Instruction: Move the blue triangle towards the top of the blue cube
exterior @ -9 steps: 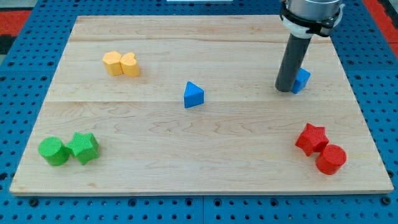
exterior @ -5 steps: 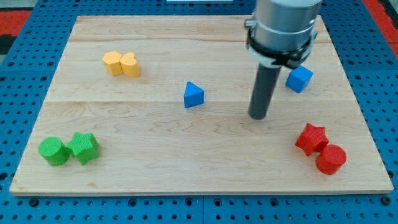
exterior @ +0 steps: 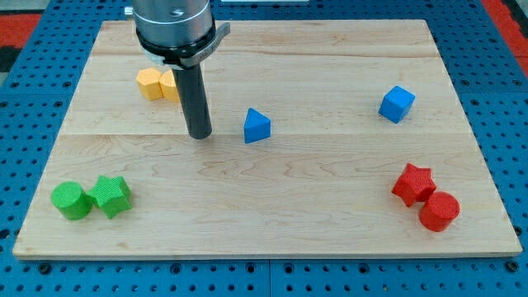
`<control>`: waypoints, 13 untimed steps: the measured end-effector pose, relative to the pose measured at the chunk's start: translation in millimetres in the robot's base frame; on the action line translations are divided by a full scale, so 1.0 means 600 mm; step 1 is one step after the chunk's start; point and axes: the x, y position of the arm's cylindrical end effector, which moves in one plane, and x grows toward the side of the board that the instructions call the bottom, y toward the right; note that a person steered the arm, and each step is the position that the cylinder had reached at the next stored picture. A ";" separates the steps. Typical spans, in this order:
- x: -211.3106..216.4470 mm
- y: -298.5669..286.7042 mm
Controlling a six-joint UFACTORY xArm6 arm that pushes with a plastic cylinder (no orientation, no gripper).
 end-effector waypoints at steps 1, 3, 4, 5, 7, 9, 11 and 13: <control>0.001 0.020; 0.001 0.065; 0.001 0.095; 0.001 0.120; -0.007 0.194; -0.032 0.235; -0.061 0.295; -0.073 0.340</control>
